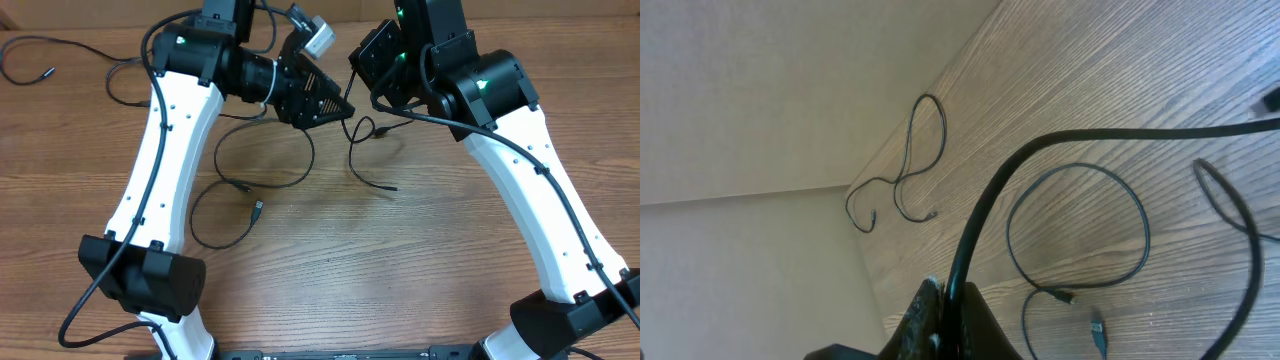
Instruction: Untangle cables
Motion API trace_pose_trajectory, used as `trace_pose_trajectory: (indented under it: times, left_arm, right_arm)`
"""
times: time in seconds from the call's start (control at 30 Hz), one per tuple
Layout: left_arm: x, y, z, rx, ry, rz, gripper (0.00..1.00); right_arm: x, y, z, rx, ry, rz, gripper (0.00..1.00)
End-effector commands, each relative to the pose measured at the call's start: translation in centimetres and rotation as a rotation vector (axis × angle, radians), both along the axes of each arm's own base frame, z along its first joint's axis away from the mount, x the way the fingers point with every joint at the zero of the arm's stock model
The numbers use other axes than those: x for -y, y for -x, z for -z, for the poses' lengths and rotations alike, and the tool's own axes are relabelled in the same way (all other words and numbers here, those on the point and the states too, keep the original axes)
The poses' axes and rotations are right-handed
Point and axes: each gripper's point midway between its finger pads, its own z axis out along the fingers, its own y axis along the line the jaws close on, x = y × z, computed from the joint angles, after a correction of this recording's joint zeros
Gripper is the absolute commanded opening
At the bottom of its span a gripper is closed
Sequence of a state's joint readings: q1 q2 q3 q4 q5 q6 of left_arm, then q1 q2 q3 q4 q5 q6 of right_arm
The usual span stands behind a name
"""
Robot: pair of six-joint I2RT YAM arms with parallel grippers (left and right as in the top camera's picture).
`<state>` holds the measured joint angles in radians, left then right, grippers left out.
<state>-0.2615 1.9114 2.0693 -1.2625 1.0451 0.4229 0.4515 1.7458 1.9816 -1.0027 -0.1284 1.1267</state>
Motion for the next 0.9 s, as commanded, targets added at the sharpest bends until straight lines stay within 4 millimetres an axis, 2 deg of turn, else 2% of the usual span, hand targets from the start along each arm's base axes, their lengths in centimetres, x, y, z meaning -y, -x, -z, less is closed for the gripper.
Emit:
trace_pose_trajectory:
  times: [0.0,0.13,0.27,0.3,0.33,0.57,0.87]
  left_arm:
    - [0.49,0.08,-0.42,0.058,-0.021,0.009,0.58]
    - [0.41,-0.08,-0.27,0.061,-0.032,0.001,0.52]
    - [0.41,-0.11,-0.28,0.063,-0.031,0.001,0.34]
    - [0.41,-0.16,-0.29,0.065,-0.031,0.0,0.26]
    - [0.4,-0.22,-0.29,0.068,-0.033,-0.001,0.24]
    - [0.39,-0.46,-0.29,0.062,-0.036,-0.015,0.24]
    - [0.44,-0.63,-0.4,0.073,-0.032,-0.016,0.3]
  right_arm:
    - [-0.05,0.11,-1.39,0.03,-0.023,-0.003,0.04]
    - [-0.04,0.11,-1.38,0.03,-0.023,-0.003,0.04]
    - [-0.05,0.11,-1.39,0.03,-0.023,-0.003,0.04]
    - [-0.04,0.11,-1.38,0.03,-0.023,-0.003,0.04]
    - [-0.04,0.11,-1.38,0.03,-0.023,-0.003,0.04]
    - [-0.03,0.13,-1.36,0.029,-0.022,-0.003,0.04]
    - [0.0,0.18,-1.29,0.026,-0.02,-0.004,0.04]
